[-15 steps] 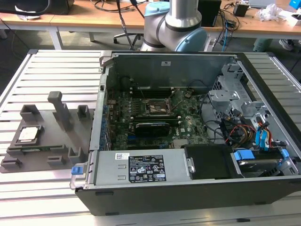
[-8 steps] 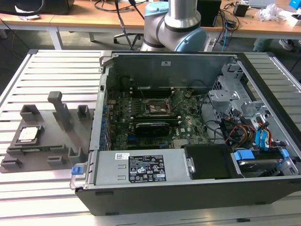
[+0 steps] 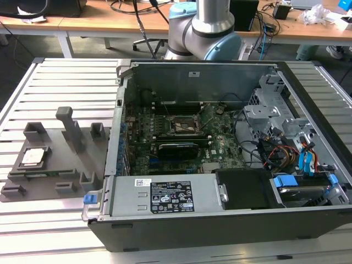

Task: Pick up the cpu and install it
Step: 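Reach for the cpu, then pick up the cpu and move it towards the insertion slot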

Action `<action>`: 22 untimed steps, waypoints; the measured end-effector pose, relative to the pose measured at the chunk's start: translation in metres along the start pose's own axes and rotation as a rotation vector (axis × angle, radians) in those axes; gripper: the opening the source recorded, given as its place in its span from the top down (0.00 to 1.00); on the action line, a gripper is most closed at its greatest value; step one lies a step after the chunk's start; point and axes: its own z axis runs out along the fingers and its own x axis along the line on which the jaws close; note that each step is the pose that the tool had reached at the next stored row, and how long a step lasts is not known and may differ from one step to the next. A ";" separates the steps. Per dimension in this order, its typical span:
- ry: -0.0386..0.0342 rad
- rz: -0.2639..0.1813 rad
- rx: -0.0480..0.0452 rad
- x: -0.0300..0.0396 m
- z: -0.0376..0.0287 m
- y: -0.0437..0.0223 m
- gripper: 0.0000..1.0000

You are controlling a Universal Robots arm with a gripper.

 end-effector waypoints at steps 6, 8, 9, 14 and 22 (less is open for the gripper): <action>0.0000 0.000 0.0000 0.0001 0.0000 0.0000 0.89; 0.0000 0.000 0.0000 0.0001 0.0000 0.0000 0.89; 0.0000 0.000 0.0000 0.0001 0.0000 0.0000 0.89; 0.0000 0.000 0.0000 0.0001 0.0000 0.0000 0.89; 0.0000 0.000 0.0001 0.0002 0.0000 0.0000 0.58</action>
